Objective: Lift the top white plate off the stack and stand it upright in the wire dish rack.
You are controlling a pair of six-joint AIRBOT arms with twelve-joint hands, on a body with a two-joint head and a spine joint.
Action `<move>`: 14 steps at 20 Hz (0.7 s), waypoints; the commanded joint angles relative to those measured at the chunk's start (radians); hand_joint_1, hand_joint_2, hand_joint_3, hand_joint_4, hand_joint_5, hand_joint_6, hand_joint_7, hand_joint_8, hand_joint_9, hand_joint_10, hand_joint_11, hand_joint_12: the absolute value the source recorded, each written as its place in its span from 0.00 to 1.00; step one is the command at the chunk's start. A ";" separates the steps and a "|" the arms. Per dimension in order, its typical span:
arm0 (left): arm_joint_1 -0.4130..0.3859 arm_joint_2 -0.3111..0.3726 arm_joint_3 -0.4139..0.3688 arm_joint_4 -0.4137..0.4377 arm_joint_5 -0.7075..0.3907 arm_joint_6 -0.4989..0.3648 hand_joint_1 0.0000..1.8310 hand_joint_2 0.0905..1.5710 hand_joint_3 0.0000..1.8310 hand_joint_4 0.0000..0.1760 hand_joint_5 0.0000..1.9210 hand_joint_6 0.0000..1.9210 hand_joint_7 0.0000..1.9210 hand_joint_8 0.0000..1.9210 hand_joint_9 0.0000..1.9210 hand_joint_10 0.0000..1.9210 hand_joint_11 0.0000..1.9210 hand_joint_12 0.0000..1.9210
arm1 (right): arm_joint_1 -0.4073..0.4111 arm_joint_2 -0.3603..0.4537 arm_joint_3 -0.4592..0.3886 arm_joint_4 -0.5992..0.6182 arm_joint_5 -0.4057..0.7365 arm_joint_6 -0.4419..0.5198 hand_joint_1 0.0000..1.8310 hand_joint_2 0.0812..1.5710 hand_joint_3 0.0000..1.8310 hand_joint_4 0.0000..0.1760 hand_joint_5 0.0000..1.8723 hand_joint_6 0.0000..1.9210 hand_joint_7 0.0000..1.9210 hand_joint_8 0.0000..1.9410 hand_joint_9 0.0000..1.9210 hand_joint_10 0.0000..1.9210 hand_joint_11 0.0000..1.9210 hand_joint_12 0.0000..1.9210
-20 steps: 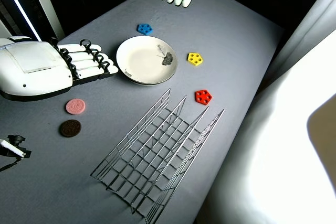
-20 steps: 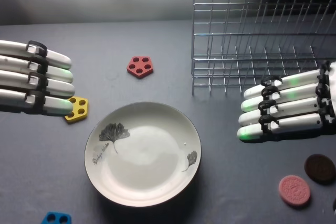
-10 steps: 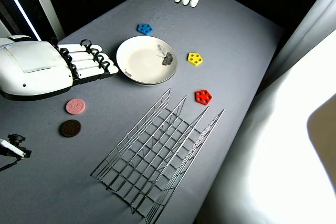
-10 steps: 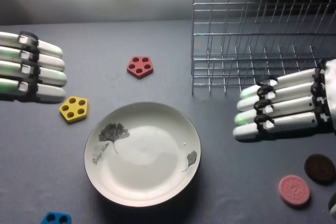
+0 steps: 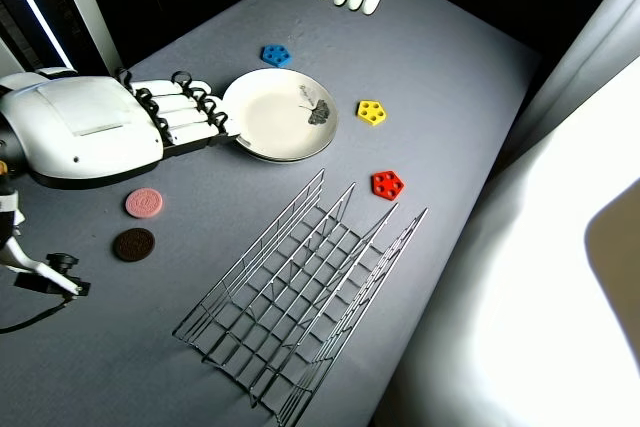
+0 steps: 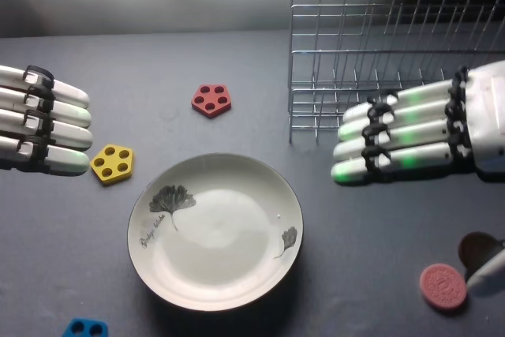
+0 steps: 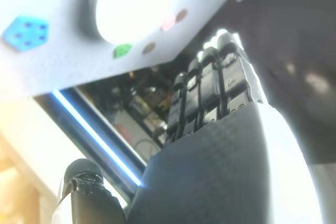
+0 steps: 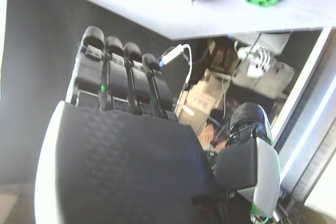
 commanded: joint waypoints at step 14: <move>-0.037 -0.021 -0.078 0.018 0.019 -0.024 0.00 0.53 0.00 0.00 0.05 0.00 0.06 0.00 0.05 0.00 0.03 0.09 | -0.029 -0.079 0.032 0.113 -0.022 0.004 0.00 0.60 0.00 0.00 0.01 0.00 0.02 0.00 0.02 0.00 0.04 0.03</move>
